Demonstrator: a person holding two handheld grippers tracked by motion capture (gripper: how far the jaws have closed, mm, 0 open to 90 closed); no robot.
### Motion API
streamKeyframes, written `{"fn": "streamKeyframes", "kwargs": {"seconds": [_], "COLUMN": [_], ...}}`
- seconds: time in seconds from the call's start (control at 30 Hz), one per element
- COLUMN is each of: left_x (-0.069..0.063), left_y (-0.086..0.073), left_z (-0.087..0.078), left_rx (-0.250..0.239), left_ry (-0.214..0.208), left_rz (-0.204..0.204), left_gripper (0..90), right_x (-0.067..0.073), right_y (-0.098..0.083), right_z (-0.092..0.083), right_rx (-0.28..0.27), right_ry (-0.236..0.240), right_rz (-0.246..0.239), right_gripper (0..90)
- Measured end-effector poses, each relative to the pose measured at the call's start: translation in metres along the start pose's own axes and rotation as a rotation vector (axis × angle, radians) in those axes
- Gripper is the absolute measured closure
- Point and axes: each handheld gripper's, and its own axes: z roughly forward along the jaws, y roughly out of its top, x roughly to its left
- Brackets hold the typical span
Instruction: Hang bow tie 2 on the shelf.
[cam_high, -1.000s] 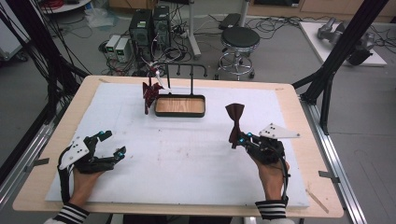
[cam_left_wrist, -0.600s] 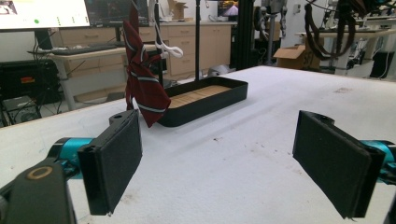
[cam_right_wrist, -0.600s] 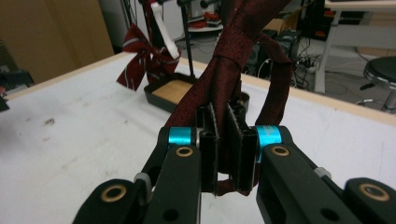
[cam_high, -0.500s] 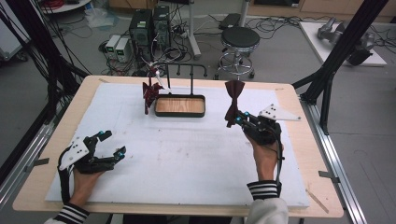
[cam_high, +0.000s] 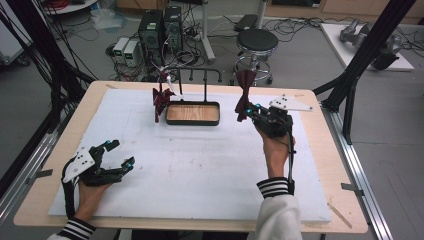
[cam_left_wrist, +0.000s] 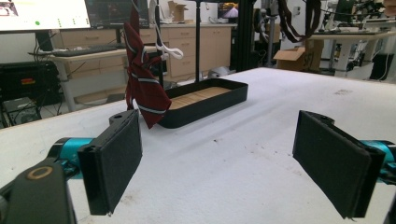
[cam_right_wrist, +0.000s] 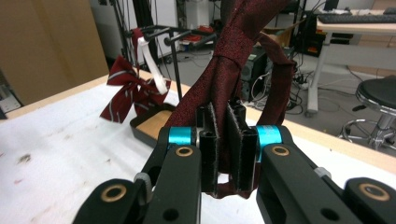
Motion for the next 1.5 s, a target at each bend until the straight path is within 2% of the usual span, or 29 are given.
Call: {"fn": "streamKeyframes", "kwargs": {"seconds": [0.77, 0.97, 1.2, 1.5], "left_x": [0.001, 0.001, 0.001, 0.001], "left_y": [0.000, 0.000, 0.000, -0.001], "left_z": [-0.001, -0.001, -0.001, -0.001], "left_rx": [-0.004, -0.007, -0.008, -0.010], "left_ry": [0.001, 0.002, 0.001, 0.000], "left_rz": [-0.001, -0.006, -0.005, -0.003], "left_gripper": [16.1, 16.1, 16.1, 16.3], "right_x": [0.008, 0.009, 0.010, 0.010], "right_y": [0.027, 0.027, 0.026, 0.021], "right_z": [0.057, 0.070, 0.085, 0.100], "right_rx": [-0.030, -0.029, -0.019, 0.005], "right_ry": [0.003, -0.002, 0.027, 0.030], "right_rz": [-0.035, -0.029, -0.012, -0.005], "right_gripper": [84.3, 84.3, 84.2, 84.2]}}
